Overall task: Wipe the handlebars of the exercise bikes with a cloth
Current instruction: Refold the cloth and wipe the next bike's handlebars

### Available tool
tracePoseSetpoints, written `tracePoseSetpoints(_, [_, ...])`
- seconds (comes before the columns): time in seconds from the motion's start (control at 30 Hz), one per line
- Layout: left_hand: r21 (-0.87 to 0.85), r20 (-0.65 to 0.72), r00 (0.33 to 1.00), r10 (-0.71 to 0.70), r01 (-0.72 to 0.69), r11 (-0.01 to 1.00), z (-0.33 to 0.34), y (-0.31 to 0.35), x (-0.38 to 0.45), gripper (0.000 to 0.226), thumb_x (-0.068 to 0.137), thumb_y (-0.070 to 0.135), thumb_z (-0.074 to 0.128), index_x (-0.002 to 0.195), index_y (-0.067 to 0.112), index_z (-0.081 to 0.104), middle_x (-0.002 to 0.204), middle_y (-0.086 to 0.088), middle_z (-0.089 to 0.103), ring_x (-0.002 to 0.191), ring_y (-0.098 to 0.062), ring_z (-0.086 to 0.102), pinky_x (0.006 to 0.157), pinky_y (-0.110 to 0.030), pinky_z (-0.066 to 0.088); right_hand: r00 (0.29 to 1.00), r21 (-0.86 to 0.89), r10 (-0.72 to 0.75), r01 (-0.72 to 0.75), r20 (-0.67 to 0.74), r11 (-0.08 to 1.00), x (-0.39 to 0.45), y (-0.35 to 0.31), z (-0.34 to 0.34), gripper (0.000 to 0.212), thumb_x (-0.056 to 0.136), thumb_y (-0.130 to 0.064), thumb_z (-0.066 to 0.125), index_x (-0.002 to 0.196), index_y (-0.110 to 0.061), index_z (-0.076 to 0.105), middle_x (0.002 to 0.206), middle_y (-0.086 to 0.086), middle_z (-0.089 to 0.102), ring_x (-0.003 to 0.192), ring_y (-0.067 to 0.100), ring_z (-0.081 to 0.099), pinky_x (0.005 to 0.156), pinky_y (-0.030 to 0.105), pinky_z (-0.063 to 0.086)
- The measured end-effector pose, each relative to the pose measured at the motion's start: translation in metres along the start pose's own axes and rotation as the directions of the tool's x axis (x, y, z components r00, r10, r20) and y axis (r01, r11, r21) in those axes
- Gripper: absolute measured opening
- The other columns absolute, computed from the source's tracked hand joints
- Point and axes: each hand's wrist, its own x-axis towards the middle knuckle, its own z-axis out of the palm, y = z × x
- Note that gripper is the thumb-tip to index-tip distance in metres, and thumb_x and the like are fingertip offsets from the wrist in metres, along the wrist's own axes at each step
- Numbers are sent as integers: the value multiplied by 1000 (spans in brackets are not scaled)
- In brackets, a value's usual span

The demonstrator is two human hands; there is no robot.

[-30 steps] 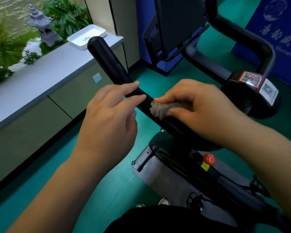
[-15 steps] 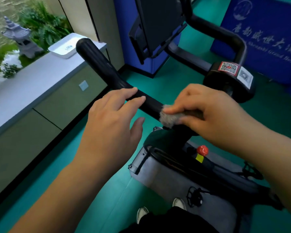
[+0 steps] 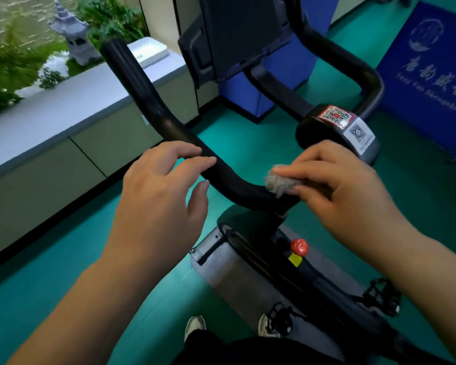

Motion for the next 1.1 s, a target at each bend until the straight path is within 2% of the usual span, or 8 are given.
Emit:
tracePoseSetpoints(0.13, [38, -26, 997, -75, 76, 996, 9, 20, -6, 33, 85, 21, 56, 115, 18, 67, 115, 0, 59, 108, -19, 53, 95, -34, 40, 999, 8, -2, 3, -53, 1000, -2, 24, -9, 26, 82, -12, 70, 106, -18, 72, 93, -1, 56, 89, 11, 52, 82, 8, 37])
tracePoseSetpoints(0.23, [58, -36, 992, -120, 122, 991, 13, 35, -11, 33, 85, 22, 55, 115, 18, 67, 115, 1, 59, 107, -21, 54, 94, -39, 43, 987, 84, -162, 163, -22, 983, 7, 6, 12, 26, 80, -12, 65, 106, -14, 73, 90, 5, 56, 87, 20, 53, 80, 25, 44])
tracePoseSetpoints(0.33, [82, -47, 989, -143, 147, 986, 15, 46, -13, 34, 85, 22, 54, 116, 17, 67, 115, 0, 61, 105, -22, 56, 92, -40, 46, 971, 107, -238, 238, -10, 965, 10, 10, 12, 29, 81, -12, 65, 109, -14, 72, 90, 7, 56, 87, 22, 53, 78, 28, 44])
tracePoseSetpoints(0.5, [92, -73, 980, -185, 191, 977, 17, 60, -14, 32, 85, 21, 54, 113, 15, 69, 112, 0, 63, 102, -21, 58, 92, -37, 47, 993, 89, -47, 57, -111, 994, 5, 53, -11, 28, 84, -11, 70, 111, -16, 71, 94, -2, 50, 86, 13, 50, 79, 5, 35])
tracePoseSetpoints(0.7, [130, -56, 987, -148, 155, 979, 19, 63, -8, 27, 85, 20, 54, 104, 16, 72, 108, 2, 65, 100, -22, 57, 89, -36, 44, 984, 149, -148, 162, -97, 976, -7, 20, 13, 29, 84, -14, 66, 113, -13, 70, 95, 8, 54, 90, 24, 53, 81, 33, 48])
tracePoseSetpoints(0.87, [124, -65, 990, -126, 133, 983, 15, 57, -1, 24, 86, 20, 55, 99, 18, 74, 103, 5, 67, 97, -20, 57, 88, -33, 43, 972, 23, 25, -20, -235, 1000, -2, 60, -11, 31, 84, -12, 70, 115, -12, 68, 98, -1, 48, 92, 20, 50, 83, 13, 37])
tracePoseSetpoints(0.97, [126, -70, 990, -123, 131, 983, 16, 55, 2, 22, 86, 20, 55, 97, 19, 75, 100, 5, 67, 96, -22, 56, 87, -36, 44, 957, 48, 97, -88, -272, 995, -7, 54, -8, 31, 84, -12, 69, 115, -12, 68, 97, -2, 47, 93, 20, 50, 83, 20, 40])
tracePoseSetpoints(1.1, [122, -77, 991, -106, 114, 986, 16, 53, 3, 21, 86, 19, 56, 95, 19, 75, 98, 6, 67, 94, -21, 56, 86, -35, 43, 977, 122, 12, 14, -214, 992, -21, 34, 4, 33, 85, -9, 69, 117, -10, 66, 95, 4, 52, 90, 20, 52, 82, 25, 47])
